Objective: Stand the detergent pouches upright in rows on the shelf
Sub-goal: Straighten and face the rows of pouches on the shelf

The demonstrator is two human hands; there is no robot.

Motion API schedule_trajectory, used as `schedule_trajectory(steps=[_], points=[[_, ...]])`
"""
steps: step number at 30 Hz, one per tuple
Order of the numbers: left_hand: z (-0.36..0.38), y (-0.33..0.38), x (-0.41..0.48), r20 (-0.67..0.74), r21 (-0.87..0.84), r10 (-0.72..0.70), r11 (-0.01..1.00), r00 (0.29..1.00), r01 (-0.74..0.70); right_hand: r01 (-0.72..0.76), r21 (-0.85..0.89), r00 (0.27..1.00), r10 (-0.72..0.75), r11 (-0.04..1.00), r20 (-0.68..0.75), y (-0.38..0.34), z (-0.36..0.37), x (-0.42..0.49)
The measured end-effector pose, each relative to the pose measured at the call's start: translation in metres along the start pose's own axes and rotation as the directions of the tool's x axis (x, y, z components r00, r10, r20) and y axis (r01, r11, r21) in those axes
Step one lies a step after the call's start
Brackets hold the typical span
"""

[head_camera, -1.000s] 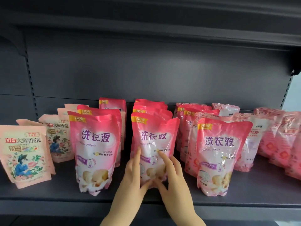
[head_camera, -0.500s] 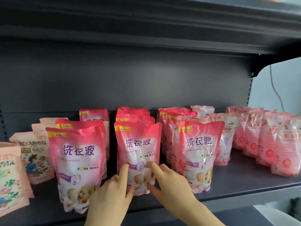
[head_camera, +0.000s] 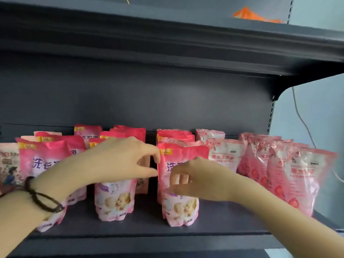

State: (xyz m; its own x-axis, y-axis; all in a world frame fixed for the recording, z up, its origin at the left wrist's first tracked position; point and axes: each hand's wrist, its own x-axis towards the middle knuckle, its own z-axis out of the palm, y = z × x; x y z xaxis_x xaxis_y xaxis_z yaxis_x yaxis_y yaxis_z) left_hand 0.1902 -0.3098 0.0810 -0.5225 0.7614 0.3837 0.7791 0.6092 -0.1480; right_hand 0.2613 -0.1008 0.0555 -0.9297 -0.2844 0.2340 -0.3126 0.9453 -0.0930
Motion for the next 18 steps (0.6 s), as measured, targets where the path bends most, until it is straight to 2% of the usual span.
schedule_trajectory(steps=[3,6,9,12,18], points=[[-0.018,0.026,0.031,-0.034,0.034,-0.002,0.999,0.999,0.003,-0.002,-0.055,1.000,0.001,0.999,-0.008,0.033,-0.033,-0.014],[-0.023,0.041,0.056,0.011,0.079,0.023,0.997,1.000,-0.024,0.002,-0.093,1.000,-0.003,0.996,-0.011,0.062,-0.057,-0.018],[-0.025,0.042,0.074,0.071,0.130,0.003,0.991,0.997,-0.012,0.002,-0.128,1.000,-0.002,0.992,0.000,0.081,-0.070,-0.013],[-0.028,0.031,0.088,0.065,0.168,-0.038,0.985,0.997,0.026,0.023,-0.111,1.000,-0.024,0.994,-0.010,0.092,-0.079,0.002],[-0.019,-0.009,0.107,0.085,0.033,-0.104,0.994,0.991,0.102,0.054,-0.032,0.990,-0.058,0.998,-0.126,0.108,-0.086,0.051]])
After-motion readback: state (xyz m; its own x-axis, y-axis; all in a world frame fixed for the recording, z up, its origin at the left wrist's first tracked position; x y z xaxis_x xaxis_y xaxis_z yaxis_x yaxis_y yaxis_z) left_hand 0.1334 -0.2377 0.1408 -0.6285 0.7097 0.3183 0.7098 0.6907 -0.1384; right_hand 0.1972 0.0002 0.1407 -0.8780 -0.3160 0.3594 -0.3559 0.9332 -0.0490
